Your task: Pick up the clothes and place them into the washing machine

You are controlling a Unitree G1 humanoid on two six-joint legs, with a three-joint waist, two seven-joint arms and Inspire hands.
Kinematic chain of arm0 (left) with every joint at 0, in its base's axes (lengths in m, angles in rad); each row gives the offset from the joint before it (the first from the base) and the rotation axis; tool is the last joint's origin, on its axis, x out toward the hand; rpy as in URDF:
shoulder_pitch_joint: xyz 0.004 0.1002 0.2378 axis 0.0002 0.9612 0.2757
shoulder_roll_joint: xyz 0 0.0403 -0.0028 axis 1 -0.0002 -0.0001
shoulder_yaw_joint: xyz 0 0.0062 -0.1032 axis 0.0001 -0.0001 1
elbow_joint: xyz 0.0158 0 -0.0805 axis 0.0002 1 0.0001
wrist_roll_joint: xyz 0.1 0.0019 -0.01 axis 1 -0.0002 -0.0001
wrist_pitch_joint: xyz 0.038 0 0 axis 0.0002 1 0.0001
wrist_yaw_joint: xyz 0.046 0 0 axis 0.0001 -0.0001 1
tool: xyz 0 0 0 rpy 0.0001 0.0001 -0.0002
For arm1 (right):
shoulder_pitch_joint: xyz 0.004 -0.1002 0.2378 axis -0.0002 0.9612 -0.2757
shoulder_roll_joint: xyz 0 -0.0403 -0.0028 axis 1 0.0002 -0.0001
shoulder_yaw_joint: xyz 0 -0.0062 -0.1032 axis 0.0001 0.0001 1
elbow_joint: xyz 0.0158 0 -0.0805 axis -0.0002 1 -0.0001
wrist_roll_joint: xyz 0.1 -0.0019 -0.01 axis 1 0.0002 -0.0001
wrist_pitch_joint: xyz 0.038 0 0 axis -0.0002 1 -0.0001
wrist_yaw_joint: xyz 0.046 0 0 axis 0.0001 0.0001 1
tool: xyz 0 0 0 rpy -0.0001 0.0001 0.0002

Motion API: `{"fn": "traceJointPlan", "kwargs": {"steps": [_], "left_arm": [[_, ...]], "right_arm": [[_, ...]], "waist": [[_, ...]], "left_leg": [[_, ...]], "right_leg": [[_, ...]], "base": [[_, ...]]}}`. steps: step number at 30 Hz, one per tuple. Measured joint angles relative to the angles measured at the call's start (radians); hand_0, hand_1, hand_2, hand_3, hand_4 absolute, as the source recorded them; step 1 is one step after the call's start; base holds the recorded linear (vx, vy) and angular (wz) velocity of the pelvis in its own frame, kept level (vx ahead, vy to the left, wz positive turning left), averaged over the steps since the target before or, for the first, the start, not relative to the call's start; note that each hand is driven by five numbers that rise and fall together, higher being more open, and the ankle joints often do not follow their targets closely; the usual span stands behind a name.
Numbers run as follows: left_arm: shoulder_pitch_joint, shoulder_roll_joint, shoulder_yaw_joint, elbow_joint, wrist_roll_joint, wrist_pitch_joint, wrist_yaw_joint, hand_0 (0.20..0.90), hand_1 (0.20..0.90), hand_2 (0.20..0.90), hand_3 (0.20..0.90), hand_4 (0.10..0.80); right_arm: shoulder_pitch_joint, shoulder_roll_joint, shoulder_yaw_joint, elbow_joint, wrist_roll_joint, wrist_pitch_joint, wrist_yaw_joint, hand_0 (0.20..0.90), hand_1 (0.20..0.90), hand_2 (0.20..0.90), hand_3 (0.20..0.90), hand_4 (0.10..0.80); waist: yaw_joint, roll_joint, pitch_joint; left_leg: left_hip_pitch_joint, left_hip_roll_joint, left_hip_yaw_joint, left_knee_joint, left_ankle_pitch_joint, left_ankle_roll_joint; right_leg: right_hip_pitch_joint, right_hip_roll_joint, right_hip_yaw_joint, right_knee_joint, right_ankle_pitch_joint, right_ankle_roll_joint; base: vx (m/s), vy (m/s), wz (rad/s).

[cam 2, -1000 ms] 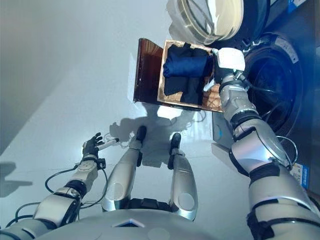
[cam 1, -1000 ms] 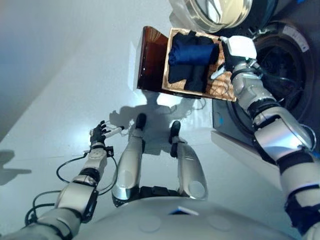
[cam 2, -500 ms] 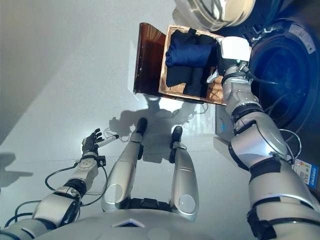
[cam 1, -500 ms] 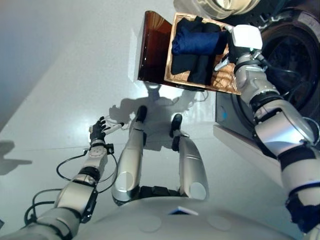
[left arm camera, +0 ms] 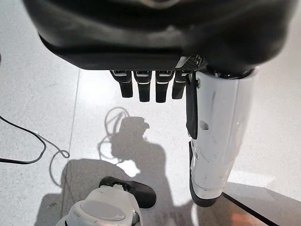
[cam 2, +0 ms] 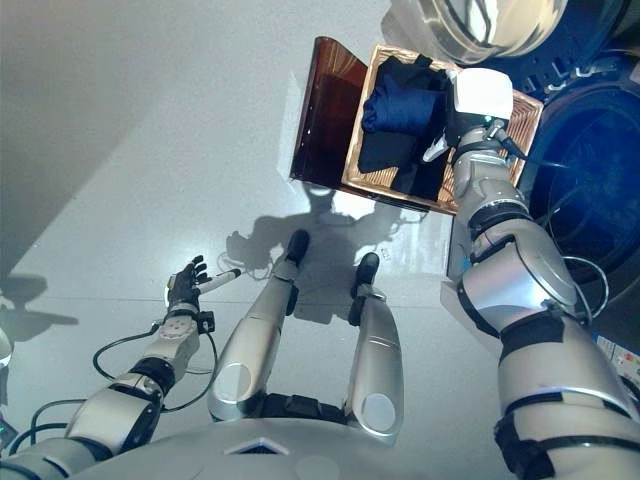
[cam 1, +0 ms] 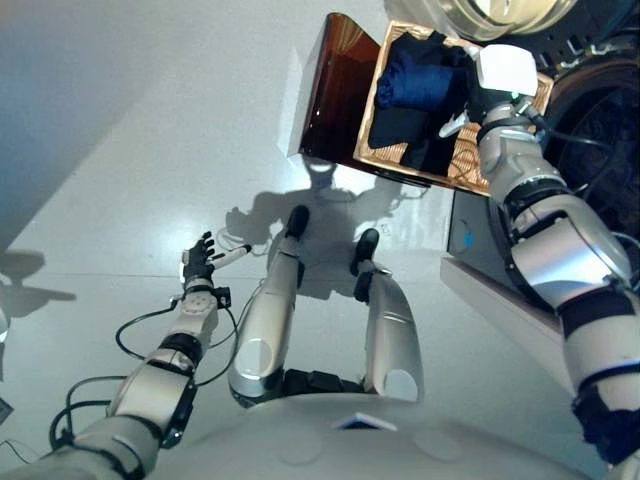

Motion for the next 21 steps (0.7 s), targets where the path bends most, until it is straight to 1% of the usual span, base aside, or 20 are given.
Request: {"fn": "traceJointPlan", "kwargs": {"steps": [1,10,12,13,14,15,16,17,18,20,21], "left_arm": [[-0.002,-0.003,0.0,-0.001,-0.002,0.0,0.0,0.9,0.9,0.9,0.9,0.8],[-0.007,-0.005,-0.001,-0.013,-0.016,-0.02,0.002,0.9,0.9,0.9,0.9,0.8],[-0.007,-0.004,-0.016,-0.014,-0.016,-0.02,0.009,0.9,0.9,0.9,0.9,0.8],[-0.007,-0.003,-0.026,-0.016,-0.016,-0.021,0.01,0.9,0.9,0.9,0.9,0.8],[-0.006,-0.004,-0.034,-0.021,-0.016,-0.021,0.011,0.9,0.9,0.9,0.9,0.8],[-0.007,-0.005,-0.038,-0.022,-0.016,-0.021,0.01,0.9,0.9,0.9,0.9,0.8],[-0.007,-0.007,-0.039,-0.025,-0.016,-0.021,0.01,0.9,0.9,0.9,0.9,0.8],[-0.006,-0.007,-0.038,-0.026,-0.016,-0.021,0.011,0.9,0.9,0.9,0.9,0.8],[-0.006,-0.005,-0.037,-0.029,-0.016,-0.021,0.015,0.9,0.9,0.9,0.9,0.8],[-0.007,-0.004,-0.037,-0.031,-0.016,-0.021,0.02,0.9,0.9,0.9,0.9,0.8],[-0.007,-0.004,-0.037,-0.031,-0.016,-0.021,0.02,0.9,0.9,0.9,0.9,0.8]], "right_arm": [[0.0,0.0,0.0,0.001,0.0,0.0,0.0,0.9,0.9,0.9,0.9,0.8],[-0.012,0.0,0.0,0.038,0.002,0.001,0.0,0.9,0.9,0.9,0.9,0.8],[-0.012,0.0,0.0,0.042,0.002,0.003,-0.001,0.9,0.9,0.9,0.9,0.8],[-0.012,0.0,0.0,0.042,0.002,0.006,-0.001,0.859,0.859,0.859,0.859,0.771],[-0.013,0.0,-0.001,0.042,0.001,0.016,-0.003,0.518,0.518,0.518,0.518,0.527],[-0.015,-0.001,-0.001,0.043,0.001,0.02,-0.004,0.485,0.485,0.485,0.485,0.504],[-0.017,-0.001,-0.001,0.047,-0.001,0.021,-0.007,0.329,0.329,0.329,0.329,0.392],[-0.017,0.0,-0.001,0.049,-0.001,0.021,-0.008,0.318,0.318,0.318,0.318,0.384],[-0.02,-0.001,-0.001,0.053,-0.001,0.022,-0.018,0.387,0.387,0.387,0.387,0.433],[-0.028,-0.003,-0.002,0.062,-0.001,0.024,-0.024,0.444,0.444,0.444,0.444,0.475],[-0.029,-0.003,-0.002,0.063,-0.001,0.027,-0.024,0.439,0.439,0.439,0.439,0.471]], "waist": [[0.002,0.003,0.002],[0.014,0.012,0.007],[0.014,0.013,0.007],[0.014,0.013,0.007],[0.014,0.013,0.007],[0.014,0.013,0.007],[0.015,0.015,0.008],[0.018,0.015,0.008],[0.018,0.015,0.008],[0.02,0.017,0.009],[0.02,0.017,0.009]], "left_leg": [[-0.003,-0.001,0.0,0.0,0.004,0.006],[-0.006,-0.008,-0.007,-0.003,0.005,0.005],[-0.008,-0.011,-0.014,-0.003,0.006,0.003],[-0.01,-0.012,-0.016,-0.002,0.006,0.003],[-0.018,-0.015,-0.018,0.002,0.006,0.003],[-0.022,-0.015,-0.019,0.002,0.006,0.003],[-0.026,-0.017,-0.019,0.002,0.006,0.003],[-0.028,-0.017,-0.019,0.003,0.007,0.003],[-0.033,-0.019,-0.02,0.006,0.007,0.003],[-0.039,-0.02,-0.024,0.006,0.009,0.002],[-0.039,-0.019,-0.025,0.006,0.009,0.002]], "right_leg": [[-0.003,0.0,0.0,0.0,0.0,0.0],[-0.011,-0.003,-0.004,0.012,-0.012,-0.001],[-0.012,-0.004,-0.01,0.017,-0.015,-0.001],[-0.014,-0.006,-0.012,0.018,-0.016,-0.001],[-0.023,-0.01,-0.015,0.027,-0.019,-0.001],[-0.029,-0.013,-0.015,0.035,-0.023,-0.001],[-0.034,-0.016,-0.015,0.039,-0.025,0.0],[-0.036,-0.016,-0.015,0.041,-0.025,0.0],[-0.044,-0.019,-0.015,0.05,-0.029,0.001],[-0.048,-0.021,-0.02,0.051,-0.03,0.0],[-0.048,-0.021,-0.021,0.051,-0.031,0.0]], "base": [[0.0,0.0,0.0],[-0.001,0.001,0.02],[-0.004,0.003,0.09],[-0.006,0.013,0.1],[-0.003,0.006,0.1],[0.001,-0.008,0.1],[-0.001,-0.01,0.05],[-0.002,-0.016,0.05],[-0.001,-0.005,0.03],[-0.002,-0.016,0.06],[-0.005,-0.02,0.06]]}}
